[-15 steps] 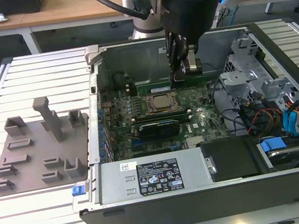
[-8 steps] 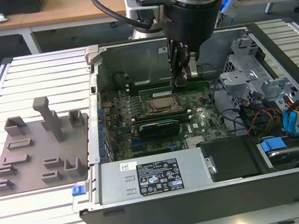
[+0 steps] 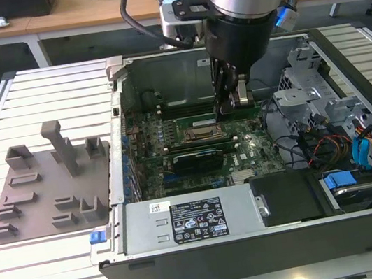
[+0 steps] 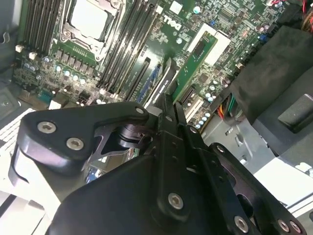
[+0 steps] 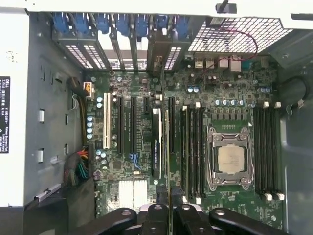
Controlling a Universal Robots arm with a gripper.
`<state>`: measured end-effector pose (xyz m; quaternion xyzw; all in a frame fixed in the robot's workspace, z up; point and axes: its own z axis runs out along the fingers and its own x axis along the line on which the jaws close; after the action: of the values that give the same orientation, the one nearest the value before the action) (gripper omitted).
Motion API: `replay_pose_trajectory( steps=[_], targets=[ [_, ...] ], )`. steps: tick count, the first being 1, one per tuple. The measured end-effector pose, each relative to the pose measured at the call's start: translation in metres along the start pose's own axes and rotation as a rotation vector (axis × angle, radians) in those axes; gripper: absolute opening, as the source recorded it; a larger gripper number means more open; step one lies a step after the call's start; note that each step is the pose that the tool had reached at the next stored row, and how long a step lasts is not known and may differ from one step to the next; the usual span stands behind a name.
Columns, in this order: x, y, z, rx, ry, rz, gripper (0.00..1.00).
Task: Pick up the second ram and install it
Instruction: 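Pick up the second ram and move it above second insertion slot, then insert the second ram into the second slot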
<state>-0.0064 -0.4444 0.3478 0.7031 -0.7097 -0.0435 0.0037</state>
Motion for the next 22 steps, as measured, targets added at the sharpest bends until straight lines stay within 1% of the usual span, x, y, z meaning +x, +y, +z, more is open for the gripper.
replay_pose_trajectory(
  steps=[4,5,6,19,21,22],
  targets=[
    [-0.0042,-0.0017,0.0053,-0.0003,-0.0001,0.0,0.13],
    [-0.0072,-0.0024,0.0096,-0.0006,-0.0001,0.0,0.13],
    [-0.0078,-0.0026,0.0114,-0.0006,-0.0003,0.0,0.13],
    [-0.0078,-0.0027,0.0121,-0.0007,-0.0001,0.0,0.13],
    [-0.0078,-0.0025,0.0129,-0.0007,-0.0092,0.0,0.13],
    [-0.0078,-0.0026,0.014,-0.0007,-0.0098,-0.001,0.13]
  ],
)
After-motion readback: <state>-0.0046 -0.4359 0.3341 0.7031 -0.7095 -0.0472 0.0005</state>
